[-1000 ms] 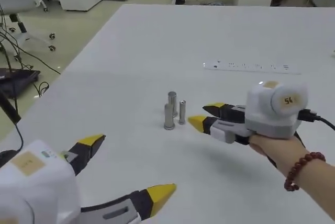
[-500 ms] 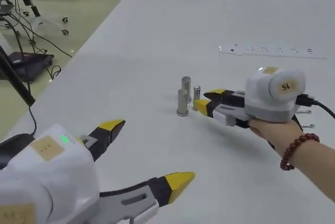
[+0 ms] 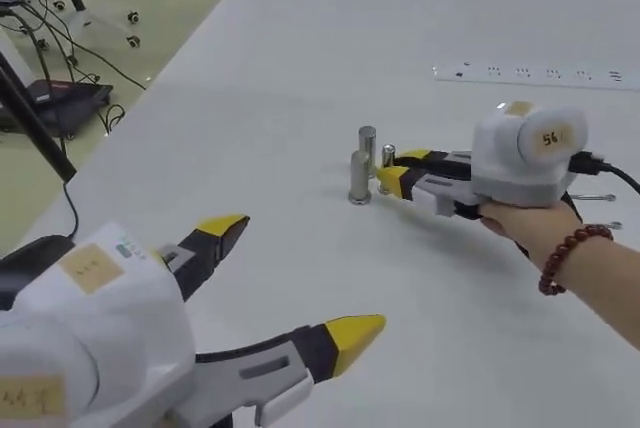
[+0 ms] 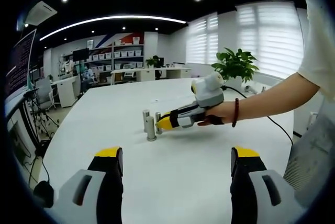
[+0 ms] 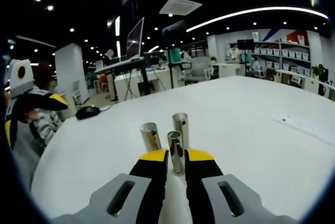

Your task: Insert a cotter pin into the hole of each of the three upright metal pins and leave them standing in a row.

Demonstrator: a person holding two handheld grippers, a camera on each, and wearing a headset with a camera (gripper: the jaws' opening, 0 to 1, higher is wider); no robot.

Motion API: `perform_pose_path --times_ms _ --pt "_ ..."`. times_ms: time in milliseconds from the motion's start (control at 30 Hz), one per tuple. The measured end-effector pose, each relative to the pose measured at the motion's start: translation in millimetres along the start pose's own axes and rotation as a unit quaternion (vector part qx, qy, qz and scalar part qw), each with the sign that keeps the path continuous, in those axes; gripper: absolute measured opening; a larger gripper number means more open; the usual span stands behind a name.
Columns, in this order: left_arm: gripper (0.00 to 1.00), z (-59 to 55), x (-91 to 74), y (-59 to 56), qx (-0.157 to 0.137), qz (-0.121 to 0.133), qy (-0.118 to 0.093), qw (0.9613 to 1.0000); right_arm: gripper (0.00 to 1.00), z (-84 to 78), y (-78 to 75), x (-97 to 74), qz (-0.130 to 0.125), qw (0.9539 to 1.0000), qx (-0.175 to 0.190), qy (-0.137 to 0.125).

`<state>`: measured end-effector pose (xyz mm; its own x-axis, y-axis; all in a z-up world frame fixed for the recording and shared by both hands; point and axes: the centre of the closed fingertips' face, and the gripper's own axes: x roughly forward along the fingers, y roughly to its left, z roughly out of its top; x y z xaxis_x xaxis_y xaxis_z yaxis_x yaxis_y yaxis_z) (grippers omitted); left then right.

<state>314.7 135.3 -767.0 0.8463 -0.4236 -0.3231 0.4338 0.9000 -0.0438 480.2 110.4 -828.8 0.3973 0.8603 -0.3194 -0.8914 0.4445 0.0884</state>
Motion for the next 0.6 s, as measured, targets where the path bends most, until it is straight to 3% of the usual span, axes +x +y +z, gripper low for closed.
perform_pose_path --times_ms 600 --pt "0.85 1.9 -1.1 -2.1 0.008 0.000 0.002 1.0000 0.11 -2.4 6.6 -2.8 0.014 0.9996 -0.019 0.013"
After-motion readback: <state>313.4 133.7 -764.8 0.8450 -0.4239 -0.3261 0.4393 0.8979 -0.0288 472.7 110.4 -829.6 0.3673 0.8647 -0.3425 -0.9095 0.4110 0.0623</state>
